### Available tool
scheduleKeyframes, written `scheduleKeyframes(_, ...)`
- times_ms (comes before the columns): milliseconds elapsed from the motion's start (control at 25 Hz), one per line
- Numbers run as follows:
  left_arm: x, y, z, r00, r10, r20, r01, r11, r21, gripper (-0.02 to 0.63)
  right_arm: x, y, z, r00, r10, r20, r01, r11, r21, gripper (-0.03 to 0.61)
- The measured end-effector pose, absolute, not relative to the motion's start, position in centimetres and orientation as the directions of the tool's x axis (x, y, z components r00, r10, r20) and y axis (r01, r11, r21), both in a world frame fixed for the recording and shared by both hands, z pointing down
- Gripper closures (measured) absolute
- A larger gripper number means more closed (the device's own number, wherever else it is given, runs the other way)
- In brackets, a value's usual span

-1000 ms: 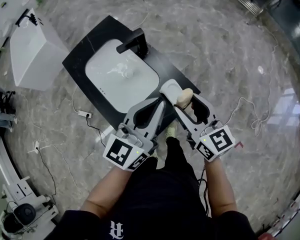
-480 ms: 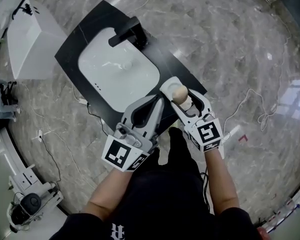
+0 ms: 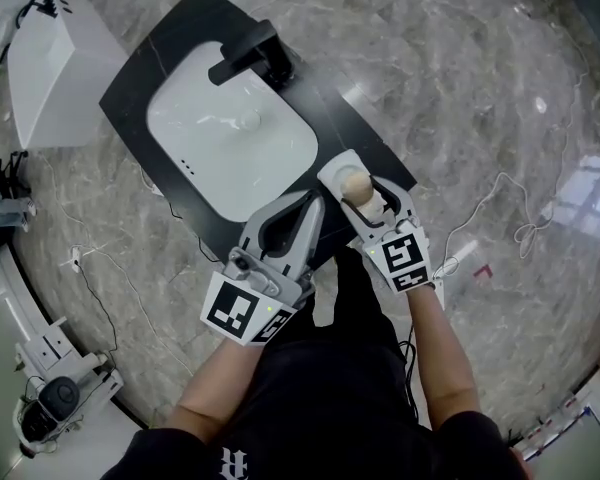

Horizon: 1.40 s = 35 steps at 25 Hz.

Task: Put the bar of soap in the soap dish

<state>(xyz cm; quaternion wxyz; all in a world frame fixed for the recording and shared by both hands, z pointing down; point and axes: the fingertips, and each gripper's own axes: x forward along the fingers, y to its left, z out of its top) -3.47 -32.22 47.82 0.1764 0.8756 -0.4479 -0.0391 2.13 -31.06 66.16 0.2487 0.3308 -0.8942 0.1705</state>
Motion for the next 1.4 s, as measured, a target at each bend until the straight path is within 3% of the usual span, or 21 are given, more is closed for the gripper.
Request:
scheduleKeyframes(920, -4.1, -32.1, 48.0, 0.587, -0.804, 0.093, -0.776, -0.526, 0.348, 0.606, 1.6, -31.1, 70.8, -0.575, -0.431, 0.695, -0.693, 0.709, -0.133, 0.322)
scheduleKeyframes(1160, -4.3, -31.9, 48.1, 0.595, -0.797, 0.103, -0.775, -0.535, 0.337, 0.606, 1.6, -31.6, 68.0, -0.595, -0.455, 0.663, -0.695, 0.705, -0.139, 0.322)
scheduleKeyframes(1400, -4.3, -31.1, 47.3, 0.606, -0.787, 0.116, -0.774, -0.549, 0.314, 0.606, 0.5, -32.4, 59.9, -0.657, -0.534, 0.532, -0.696, 0.7, -0.158, 0.324)
